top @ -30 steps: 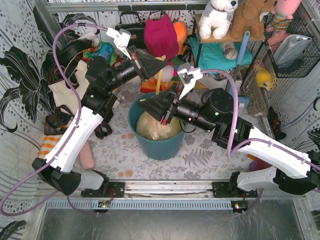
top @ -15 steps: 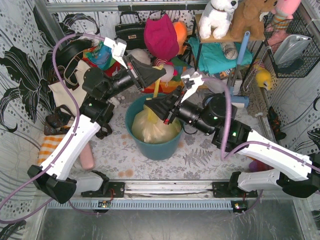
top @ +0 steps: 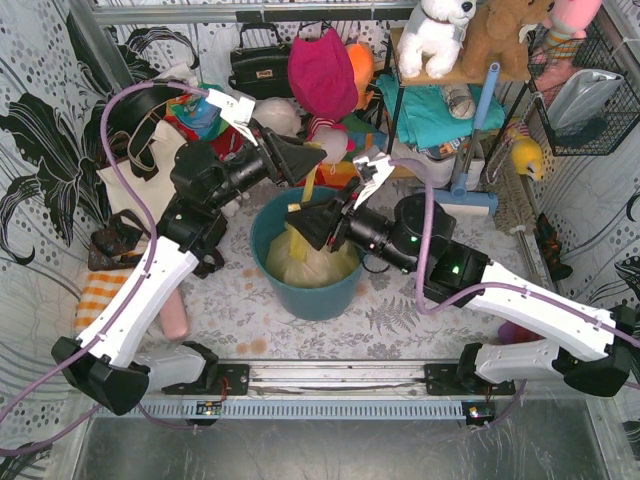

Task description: Tie the trash bag

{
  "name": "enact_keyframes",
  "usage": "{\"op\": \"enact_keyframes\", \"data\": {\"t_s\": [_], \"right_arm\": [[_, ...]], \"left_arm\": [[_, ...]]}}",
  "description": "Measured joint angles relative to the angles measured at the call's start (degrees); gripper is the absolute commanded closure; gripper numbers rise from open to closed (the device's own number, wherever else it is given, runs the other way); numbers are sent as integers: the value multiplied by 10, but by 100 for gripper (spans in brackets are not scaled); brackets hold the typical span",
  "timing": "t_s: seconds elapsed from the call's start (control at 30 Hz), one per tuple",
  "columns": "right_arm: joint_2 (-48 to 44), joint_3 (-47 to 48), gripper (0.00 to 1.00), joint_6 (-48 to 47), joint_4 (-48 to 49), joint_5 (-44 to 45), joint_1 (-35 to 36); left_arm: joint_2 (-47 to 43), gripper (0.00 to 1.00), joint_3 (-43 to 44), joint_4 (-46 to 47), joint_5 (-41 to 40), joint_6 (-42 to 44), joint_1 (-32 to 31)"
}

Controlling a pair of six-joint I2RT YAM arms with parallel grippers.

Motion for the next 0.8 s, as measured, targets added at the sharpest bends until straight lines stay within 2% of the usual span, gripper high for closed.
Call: {"op": "enact_keyframes", "data": {"t_s": [0.1, 0.23, 0.47, 0.5, 0.53, 0.7, 0.8], "right_arm": [[0, 31, 53, -4, -7, 0, 0], [-1, 108, 46, -7, -21, 0, 0], [-15, 149, 39, -36, -106, 53, 0], [-18, 156, 39, -45, -121, 70, 0], [-20, 162, 39, -53, -133, 86, 0], [-46, 145, 30, -120, -160, 199, -10], [-61, 115, 25, -150, -174, 250, -48]], "left_arm": [[0, 29, 26, -21, -8, 12, 0], [-6, 26, 88, -39, -18, 35, 0], [-52, 18, 94, -97, -83, 75, 0], [-65, 16, 89, -102, -103, 83, 0], [-80, 2, 83, -106, -122, 89, 0], [-157, 2, 5, -108, -243, 105, 0], [-191, 2, -59, -107, -329, 107, 0]]}}
